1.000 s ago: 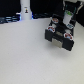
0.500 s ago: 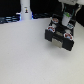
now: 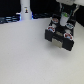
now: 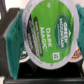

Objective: Open the kcup holder, insert the kcup into the holder, and close the kcup holder

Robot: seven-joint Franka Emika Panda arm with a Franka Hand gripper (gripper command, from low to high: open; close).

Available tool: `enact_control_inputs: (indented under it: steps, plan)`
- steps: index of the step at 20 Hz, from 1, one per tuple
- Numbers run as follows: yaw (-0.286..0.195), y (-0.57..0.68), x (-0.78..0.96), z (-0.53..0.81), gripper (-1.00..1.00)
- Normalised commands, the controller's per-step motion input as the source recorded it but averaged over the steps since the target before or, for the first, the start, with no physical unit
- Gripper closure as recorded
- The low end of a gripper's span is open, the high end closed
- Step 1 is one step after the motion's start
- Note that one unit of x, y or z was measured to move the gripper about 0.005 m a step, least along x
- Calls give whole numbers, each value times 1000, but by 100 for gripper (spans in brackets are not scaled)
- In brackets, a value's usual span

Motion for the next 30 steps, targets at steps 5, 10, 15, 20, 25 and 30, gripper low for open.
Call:
enact_control_inputs:
  steps: [5, 10, 15, 20, 25, 30]
  plan:
    - [1, -268, -163, -39, 100]
    - [-3, -39, 49, -62, 100]
    - [-3, -25, 59, -52, 100]
    - [-6, -13, 92, -46, 100]
    - [-3, -20, 46, -56, 100]
    - [0, 75, 19, -183, 100]
